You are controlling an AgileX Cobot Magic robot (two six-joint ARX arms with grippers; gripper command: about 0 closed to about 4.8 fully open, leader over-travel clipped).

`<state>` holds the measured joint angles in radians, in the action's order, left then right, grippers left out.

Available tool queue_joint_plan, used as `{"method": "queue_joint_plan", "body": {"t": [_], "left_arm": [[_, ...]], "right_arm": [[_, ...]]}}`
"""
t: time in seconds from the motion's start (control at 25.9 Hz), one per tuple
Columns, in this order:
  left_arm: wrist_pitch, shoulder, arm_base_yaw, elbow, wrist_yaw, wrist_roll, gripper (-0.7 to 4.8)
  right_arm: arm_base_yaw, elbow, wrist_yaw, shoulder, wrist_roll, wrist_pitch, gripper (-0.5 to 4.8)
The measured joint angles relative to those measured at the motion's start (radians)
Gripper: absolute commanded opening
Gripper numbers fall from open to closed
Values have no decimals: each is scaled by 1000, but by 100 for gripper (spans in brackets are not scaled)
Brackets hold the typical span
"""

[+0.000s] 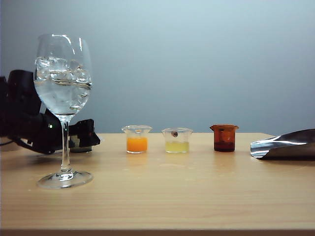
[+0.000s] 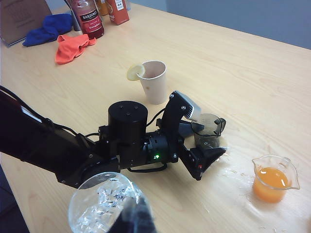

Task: Pick up the first measuring cup from the left, pour the coconut rum inside into the goblet, and finally put the measuring cup back in its original place.

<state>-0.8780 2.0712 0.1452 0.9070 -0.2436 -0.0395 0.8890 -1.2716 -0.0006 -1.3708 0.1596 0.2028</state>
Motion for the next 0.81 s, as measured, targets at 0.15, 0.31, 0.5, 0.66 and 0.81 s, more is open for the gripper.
{"method": "queue_joint_plan", "body": {"t": [0.15, 0.31, 0.5, 0.66, 0.81], "left_arm": [[109, -86, -1, 0, -3, 1, 479], [218, -128, -1, 0, -3, 3, 479], [399, -200, -28, -1, -32, 37, 479], [562, -293, -79, 0, -118, 48, 479], [700, -386, -102, 0, -145, 49, 479]], "right_arm": [[2, 0, 0, 0, 0, 16, -9], [3, 0, 0, 0, 0, 18, -9], [2, 0, 0, 5, 0, 62, -9], [3, 0, 0, 40, 0, 72, -9], [3, 0, 0, 51, 0, 70, -9]]}}
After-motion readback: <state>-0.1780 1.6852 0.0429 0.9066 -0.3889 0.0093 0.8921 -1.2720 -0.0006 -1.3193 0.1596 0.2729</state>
